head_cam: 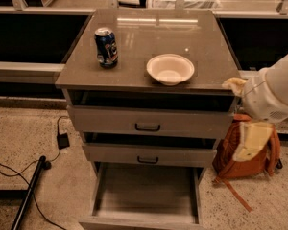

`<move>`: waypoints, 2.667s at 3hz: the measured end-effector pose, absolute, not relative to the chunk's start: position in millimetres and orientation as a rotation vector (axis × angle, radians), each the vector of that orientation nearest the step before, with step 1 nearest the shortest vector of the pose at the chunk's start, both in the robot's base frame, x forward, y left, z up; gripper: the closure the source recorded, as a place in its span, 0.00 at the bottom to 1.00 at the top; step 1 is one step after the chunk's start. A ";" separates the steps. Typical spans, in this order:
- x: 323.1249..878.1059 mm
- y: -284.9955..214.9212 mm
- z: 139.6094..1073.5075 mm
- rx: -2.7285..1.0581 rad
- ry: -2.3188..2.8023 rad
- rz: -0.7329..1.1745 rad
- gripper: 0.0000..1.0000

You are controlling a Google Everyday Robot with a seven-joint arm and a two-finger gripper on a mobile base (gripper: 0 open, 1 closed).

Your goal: Open top drawer

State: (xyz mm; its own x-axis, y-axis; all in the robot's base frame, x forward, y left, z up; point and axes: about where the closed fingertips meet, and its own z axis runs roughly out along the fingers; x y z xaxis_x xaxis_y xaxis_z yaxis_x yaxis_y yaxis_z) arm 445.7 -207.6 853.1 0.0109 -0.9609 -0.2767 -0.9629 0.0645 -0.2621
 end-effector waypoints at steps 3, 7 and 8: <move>512.5 -167.4 722.4 -1.638 2.010 0.068 0.00; 574.5 -161.3 666.5 -1.570 1.981 0.104 0.05; 580.0 -162.3 662.3 -1.564 1.981 0.121 0.09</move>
Offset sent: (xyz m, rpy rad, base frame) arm 0.0791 0.0491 -0.1615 0.2014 -0.0724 -0.1926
